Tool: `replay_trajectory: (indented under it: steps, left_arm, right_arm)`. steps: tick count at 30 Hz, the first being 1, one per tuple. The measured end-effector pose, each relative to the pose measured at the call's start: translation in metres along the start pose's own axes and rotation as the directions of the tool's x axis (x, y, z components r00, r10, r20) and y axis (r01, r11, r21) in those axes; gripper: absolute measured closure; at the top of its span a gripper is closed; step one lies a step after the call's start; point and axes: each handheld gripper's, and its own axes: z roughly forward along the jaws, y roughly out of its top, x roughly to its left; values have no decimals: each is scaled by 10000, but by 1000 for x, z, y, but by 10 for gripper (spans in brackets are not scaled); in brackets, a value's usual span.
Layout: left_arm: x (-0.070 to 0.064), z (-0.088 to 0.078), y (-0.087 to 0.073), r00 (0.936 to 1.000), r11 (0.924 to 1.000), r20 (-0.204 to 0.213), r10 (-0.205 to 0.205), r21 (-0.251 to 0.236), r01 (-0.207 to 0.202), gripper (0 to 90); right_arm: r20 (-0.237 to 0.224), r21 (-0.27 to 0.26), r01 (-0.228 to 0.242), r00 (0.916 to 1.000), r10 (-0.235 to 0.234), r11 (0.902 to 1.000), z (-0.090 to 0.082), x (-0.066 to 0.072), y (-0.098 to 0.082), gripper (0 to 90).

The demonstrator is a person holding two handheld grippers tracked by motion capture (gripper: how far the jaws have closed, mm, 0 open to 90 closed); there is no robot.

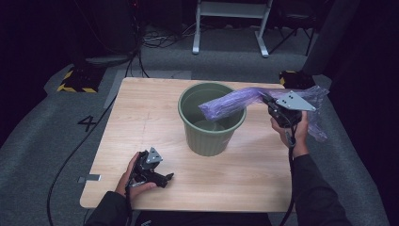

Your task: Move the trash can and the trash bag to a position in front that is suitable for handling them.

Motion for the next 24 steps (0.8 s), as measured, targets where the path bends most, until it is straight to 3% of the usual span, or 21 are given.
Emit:
replay_trajectory:
  steps: [24]
  left_arm:
    - [0, 0, 0, 10000, 10000, 7, 17, -5, -17, 0]
  right_arm:
    - [-172, 27, 227, 9996, -226, 9997, 4, 10, -4, 899]
